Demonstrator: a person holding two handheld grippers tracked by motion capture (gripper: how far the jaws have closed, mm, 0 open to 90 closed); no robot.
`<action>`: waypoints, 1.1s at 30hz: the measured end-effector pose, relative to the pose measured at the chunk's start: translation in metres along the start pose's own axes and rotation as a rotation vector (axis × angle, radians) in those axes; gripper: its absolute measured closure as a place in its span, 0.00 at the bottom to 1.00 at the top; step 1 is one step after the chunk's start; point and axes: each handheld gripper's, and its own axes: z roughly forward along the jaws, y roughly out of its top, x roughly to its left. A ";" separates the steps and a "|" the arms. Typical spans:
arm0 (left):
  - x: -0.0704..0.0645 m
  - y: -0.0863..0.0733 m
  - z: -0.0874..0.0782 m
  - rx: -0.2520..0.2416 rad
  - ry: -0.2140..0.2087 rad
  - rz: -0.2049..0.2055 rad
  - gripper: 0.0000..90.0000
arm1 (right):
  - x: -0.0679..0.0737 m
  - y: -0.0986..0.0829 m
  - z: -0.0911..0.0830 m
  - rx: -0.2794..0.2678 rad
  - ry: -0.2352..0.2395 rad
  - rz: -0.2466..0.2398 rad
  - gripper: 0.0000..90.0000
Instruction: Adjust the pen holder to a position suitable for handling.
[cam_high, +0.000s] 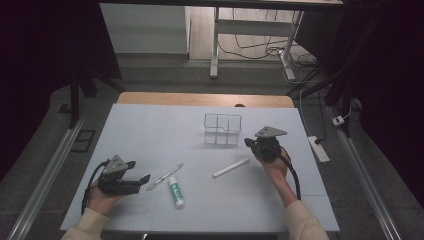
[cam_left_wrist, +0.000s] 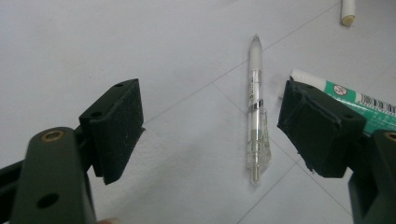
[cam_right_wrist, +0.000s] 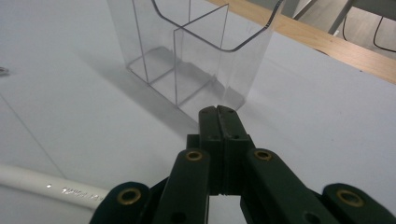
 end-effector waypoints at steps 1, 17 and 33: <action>0.000 0.000 0.000 0.000 0.000 0.000 0.25 | 0.000 0.000 0.001 -0.002 0.003 0.009 0.98; -0.001 0.000 0.001 0.000 -0.002 0.003 0.25 | -0.010 0.006 0.020 -0.006 -0.013 0.035 0.98; -0.001 0.000 0.000 -0.001 0.005 0.001 0.25 | -0.014 0.007 0.036 -0.007 -0.025 0.043 0.98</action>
